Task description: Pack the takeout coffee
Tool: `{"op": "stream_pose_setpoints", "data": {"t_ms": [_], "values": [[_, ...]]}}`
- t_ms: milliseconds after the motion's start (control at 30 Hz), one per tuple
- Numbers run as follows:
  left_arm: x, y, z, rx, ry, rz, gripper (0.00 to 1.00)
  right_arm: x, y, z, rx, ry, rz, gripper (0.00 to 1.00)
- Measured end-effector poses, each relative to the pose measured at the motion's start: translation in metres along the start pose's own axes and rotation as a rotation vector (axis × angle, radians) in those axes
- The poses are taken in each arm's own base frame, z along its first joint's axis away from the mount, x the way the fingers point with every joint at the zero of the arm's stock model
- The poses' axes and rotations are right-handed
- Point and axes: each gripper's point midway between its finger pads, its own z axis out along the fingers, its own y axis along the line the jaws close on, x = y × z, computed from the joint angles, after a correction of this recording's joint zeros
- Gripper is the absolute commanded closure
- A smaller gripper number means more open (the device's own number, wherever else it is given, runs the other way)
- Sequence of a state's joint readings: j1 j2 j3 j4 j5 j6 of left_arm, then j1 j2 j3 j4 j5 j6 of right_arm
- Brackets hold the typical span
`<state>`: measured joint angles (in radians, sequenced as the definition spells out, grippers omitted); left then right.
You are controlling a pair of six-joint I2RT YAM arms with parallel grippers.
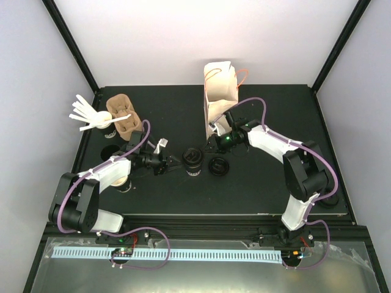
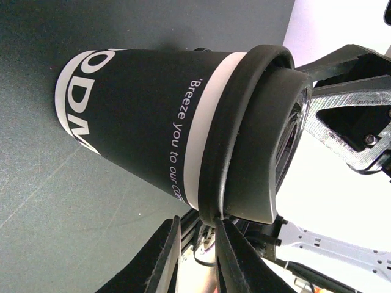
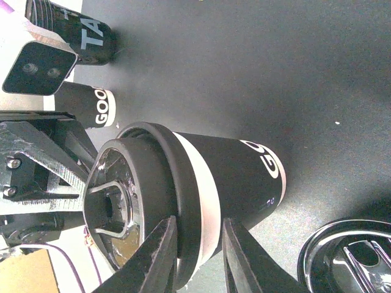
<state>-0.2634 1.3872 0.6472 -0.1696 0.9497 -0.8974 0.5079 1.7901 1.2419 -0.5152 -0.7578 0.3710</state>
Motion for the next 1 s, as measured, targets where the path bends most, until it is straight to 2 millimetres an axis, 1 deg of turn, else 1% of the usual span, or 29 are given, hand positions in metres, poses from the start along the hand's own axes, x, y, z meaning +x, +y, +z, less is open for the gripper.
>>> {"op": "stream_pose_setpoints", "data": {"t_ms": [133,433,600,833,1000], "values": [[-0.0006,-0.0006,0.0000,0.002,-0.002,-0.001,0.80,-0.0005,-0.0003,0.0001,-0.002,0.000,0.001,0.76],[-0.0045,-0.0060,0.0000,0.020,-0.014,0.018,0.75,0.0002,-0.0001,0.0013,-0.011,0.006,0.005,0.76],[-0.0050,-0.0058,0.0003,0.020,-0.015,0.016,0.80,-0.0004,0.0001,0.0013,-0.011,0.005,0.004,0.76],[-0.0060,-0.0004,0.0040,0.013,-0.001,-0.004,0.87,-0.0023,0.0002,0.0024,-0.016,0.007,0.005,0.76],[-0.0053,-0.0015,0.0047,0.021,0.010,0.000,0.89,-0.0026,-0.0003,0.0035,-0.023,0.011,0.007,0.77]]}}
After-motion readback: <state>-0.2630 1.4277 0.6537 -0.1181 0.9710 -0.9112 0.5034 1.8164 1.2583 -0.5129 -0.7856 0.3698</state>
